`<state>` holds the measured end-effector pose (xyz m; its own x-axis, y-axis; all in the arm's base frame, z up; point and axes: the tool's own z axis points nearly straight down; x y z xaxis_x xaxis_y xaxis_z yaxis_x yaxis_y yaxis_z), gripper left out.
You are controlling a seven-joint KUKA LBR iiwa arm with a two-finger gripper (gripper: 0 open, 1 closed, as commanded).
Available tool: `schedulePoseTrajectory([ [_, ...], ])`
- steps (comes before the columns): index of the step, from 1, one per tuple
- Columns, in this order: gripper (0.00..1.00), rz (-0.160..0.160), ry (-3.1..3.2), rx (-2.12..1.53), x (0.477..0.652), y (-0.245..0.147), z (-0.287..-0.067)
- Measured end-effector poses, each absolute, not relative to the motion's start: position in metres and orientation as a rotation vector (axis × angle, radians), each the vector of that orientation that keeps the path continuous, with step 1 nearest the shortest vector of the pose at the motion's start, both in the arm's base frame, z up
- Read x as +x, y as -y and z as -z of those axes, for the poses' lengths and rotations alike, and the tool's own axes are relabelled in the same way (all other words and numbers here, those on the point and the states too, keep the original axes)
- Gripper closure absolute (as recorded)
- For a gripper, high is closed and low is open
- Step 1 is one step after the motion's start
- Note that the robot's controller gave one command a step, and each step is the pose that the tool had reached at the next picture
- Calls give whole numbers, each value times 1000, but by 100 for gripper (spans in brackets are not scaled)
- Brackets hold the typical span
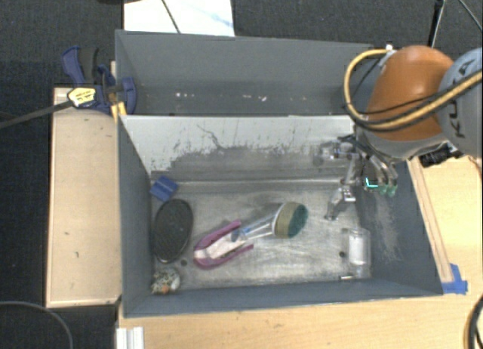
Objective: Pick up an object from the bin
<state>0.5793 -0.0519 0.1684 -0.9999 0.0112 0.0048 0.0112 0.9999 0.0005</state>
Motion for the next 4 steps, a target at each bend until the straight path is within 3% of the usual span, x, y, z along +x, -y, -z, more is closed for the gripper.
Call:
schedulePoseTrajectory([
  [1, 0, 0, 3133, -224, 583, 16, -71],
  [2, 0, 4, 3140, -155, 578, -49, -79],
  [3, 0, -6, 3116, -433, 559, -101, -79],
  [4, 0, 0, 3072, -673, 554, -74, -96],
])
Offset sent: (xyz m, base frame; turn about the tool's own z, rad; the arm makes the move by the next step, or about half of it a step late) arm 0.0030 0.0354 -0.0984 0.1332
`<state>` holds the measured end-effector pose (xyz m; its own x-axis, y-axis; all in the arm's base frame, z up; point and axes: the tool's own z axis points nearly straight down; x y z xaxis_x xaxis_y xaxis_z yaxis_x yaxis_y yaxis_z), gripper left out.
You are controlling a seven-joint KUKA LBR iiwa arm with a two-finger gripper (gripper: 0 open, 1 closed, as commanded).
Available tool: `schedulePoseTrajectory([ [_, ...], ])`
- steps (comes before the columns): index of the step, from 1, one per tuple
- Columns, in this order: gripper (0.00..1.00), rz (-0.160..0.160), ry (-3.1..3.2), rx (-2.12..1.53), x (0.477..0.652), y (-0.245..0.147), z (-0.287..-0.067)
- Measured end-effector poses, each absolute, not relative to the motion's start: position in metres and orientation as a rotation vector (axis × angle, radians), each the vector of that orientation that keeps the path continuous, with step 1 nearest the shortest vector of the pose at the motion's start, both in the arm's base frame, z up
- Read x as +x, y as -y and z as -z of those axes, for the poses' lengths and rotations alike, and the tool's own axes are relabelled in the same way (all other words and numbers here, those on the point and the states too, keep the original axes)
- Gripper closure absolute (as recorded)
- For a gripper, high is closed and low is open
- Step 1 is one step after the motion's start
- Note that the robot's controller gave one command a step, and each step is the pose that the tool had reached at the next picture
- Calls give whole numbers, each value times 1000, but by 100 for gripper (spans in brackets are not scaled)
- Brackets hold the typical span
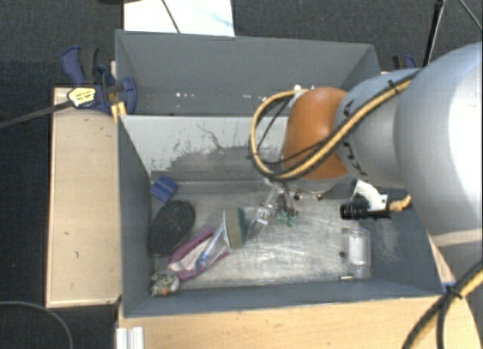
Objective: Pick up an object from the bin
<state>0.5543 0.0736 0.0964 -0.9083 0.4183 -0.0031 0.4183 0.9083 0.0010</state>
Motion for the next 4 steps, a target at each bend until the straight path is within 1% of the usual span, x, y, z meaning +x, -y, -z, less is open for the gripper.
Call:
schedulePoseTrajectory([
  [1, 0, -3, -2984, 967, 583, -110, -89],
  [2, 0, 25, -2997, 947, 570, -182, -94],
  [3, 100, 16, -3002, 934, 570, -187, -95],
  [4, 100, -10, -2994, 920, 578, -197, -231],
])
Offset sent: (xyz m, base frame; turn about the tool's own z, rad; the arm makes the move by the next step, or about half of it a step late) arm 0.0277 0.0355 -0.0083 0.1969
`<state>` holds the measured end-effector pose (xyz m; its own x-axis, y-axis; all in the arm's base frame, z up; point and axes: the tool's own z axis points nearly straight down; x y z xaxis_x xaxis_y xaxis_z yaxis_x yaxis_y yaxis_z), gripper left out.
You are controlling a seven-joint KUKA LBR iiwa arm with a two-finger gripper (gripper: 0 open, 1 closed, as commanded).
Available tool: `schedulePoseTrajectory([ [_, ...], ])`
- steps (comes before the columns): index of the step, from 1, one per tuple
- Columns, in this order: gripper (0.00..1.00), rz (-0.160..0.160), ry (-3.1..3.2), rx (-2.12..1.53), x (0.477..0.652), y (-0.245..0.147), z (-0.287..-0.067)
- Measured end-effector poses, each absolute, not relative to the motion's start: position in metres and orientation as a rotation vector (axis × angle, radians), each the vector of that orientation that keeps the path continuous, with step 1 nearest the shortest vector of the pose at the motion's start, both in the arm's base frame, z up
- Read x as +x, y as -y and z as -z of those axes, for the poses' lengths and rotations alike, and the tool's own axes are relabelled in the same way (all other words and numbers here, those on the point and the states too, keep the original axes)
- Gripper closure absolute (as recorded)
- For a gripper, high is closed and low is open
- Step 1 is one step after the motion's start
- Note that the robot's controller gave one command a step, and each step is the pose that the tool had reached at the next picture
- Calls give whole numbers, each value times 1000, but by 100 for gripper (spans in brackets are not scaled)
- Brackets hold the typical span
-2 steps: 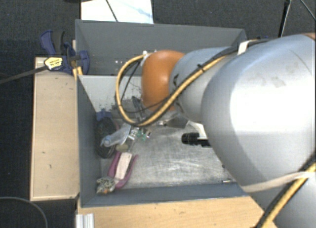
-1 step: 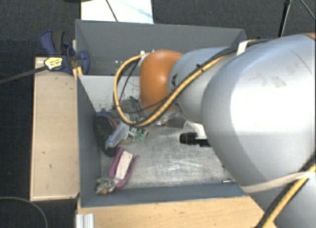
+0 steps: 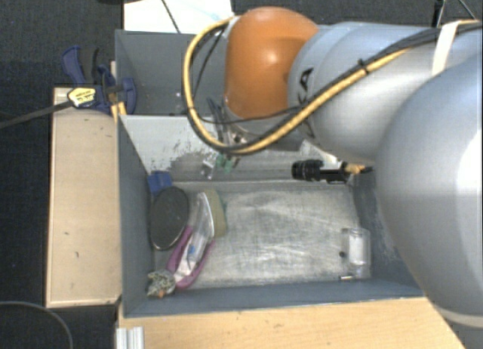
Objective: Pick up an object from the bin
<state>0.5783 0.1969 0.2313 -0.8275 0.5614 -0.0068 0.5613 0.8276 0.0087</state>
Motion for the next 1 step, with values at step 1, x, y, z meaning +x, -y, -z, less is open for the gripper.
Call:
schedulePoseTrajectory([
  [1, 100, -4, -2864, 1290, 564, -206, -131],
])
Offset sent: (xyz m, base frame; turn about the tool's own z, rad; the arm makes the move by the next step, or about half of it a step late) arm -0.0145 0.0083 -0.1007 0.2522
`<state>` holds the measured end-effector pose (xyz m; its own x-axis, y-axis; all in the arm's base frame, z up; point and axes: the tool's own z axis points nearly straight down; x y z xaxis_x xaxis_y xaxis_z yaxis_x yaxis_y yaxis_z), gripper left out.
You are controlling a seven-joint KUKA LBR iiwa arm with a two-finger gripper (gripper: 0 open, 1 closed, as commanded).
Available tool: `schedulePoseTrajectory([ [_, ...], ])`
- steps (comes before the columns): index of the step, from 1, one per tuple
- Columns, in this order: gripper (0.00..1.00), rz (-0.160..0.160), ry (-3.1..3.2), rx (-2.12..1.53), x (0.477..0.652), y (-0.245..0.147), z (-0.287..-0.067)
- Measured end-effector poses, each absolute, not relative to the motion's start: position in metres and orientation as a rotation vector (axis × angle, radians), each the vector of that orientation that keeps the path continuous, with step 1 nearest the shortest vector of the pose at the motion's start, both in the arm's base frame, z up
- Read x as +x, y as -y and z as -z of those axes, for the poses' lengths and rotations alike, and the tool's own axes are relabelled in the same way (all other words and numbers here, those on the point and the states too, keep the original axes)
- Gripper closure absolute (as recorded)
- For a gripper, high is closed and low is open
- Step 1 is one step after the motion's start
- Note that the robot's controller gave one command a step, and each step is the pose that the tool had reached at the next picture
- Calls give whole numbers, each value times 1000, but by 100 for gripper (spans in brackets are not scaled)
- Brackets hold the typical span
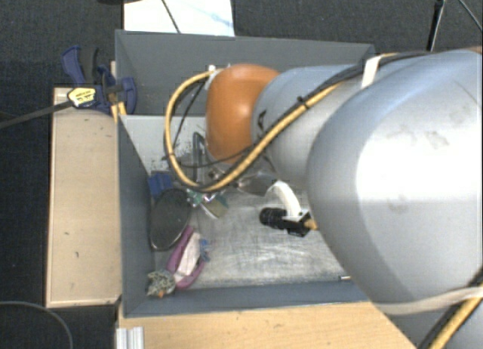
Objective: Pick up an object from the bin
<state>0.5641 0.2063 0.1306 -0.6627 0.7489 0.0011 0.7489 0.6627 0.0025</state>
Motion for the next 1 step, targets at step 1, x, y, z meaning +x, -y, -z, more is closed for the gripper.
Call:
schedulePoseTrajectory([
  [1, 100, -11, -2880, 1236, 564, -212, -244],
])
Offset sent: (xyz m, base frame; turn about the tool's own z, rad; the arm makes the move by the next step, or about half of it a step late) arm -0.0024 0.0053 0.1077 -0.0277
